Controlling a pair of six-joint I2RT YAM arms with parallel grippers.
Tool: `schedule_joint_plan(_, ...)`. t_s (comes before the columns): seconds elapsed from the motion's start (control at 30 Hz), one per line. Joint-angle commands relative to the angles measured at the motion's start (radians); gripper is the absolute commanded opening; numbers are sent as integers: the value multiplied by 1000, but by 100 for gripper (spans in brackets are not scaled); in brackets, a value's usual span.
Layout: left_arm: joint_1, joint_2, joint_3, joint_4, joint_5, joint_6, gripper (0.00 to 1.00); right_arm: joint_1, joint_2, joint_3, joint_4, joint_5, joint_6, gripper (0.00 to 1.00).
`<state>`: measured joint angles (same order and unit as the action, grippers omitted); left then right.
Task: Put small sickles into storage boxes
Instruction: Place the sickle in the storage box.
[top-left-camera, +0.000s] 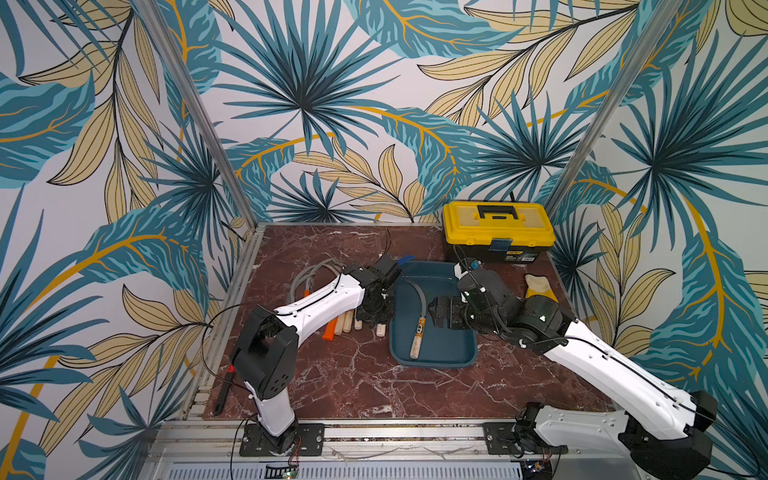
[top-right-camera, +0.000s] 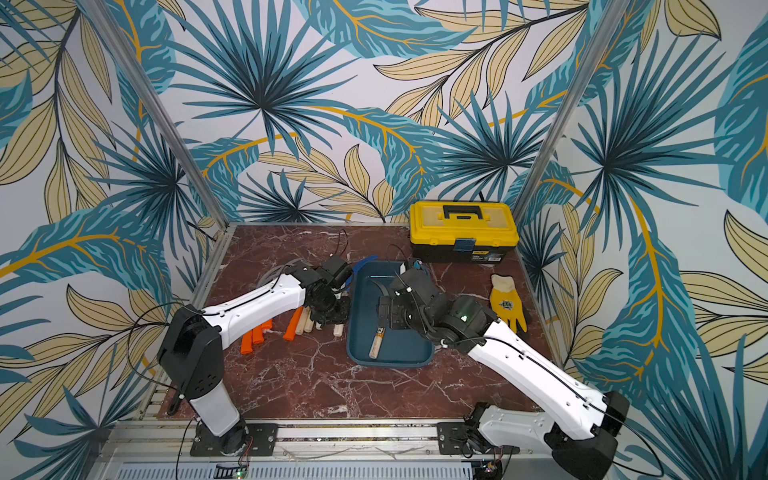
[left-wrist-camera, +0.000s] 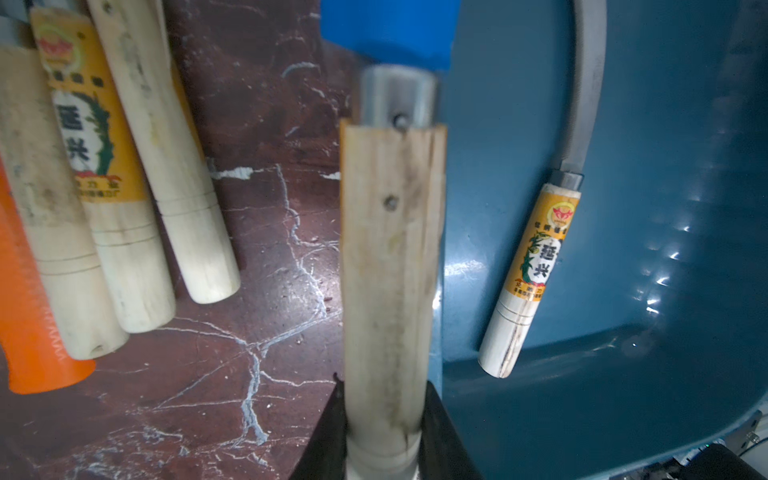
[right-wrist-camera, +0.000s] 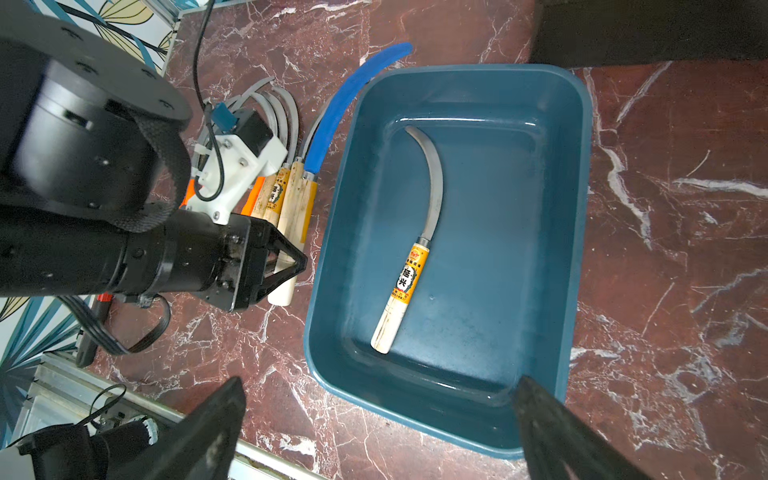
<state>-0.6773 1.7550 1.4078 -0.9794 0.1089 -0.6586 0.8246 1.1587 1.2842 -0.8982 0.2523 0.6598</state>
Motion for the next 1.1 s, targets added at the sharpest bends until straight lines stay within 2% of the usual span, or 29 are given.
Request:
schedule_joint_plan(0.0,-17,-33,45,-11,4,-19,0,-2,-19,-26,-29,21,18,100)
schedule_joint_plan(0.5,-75,30,112,-15,20,-35,0,-2,-43,-53,-37,29,36,99)
schedule_joint_plan(1.07,-98,203,206,-14,44,-17,0,-2,-77,-100,-45,54,46,99)
